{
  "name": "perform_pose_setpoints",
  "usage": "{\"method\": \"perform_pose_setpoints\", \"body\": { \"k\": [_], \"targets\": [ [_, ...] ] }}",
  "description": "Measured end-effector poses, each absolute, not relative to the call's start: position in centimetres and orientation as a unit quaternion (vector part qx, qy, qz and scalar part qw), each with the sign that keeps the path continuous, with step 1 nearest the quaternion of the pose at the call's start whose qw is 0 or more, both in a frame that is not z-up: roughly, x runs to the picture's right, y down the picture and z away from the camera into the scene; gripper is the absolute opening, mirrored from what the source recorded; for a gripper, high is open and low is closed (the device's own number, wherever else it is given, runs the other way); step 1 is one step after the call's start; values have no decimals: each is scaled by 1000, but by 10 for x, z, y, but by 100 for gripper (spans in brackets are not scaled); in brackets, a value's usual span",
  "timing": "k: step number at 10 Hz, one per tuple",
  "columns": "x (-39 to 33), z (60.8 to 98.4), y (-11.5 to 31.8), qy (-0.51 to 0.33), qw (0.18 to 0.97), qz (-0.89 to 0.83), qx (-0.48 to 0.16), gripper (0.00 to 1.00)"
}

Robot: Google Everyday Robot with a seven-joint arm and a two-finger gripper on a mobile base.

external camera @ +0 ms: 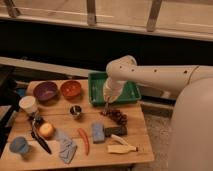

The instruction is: Place fork in metal cup

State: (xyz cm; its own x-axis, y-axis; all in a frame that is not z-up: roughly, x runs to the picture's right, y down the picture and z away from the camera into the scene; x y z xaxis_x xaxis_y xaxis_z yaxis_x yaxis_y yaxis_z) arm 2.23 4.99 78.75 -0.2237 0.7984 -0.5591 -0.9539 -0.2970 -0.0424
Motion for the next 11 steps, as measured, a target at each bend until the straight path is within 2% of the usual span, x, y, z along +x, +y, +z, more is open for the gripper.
{"method": "perform_pose_setpoints", "body": {
  "k": [6,11],
  "targets": [
    [-80,795,21,97,636,719,-263,0],
    [-143,792,25,53,656,687,-307,0]
  ]
}}
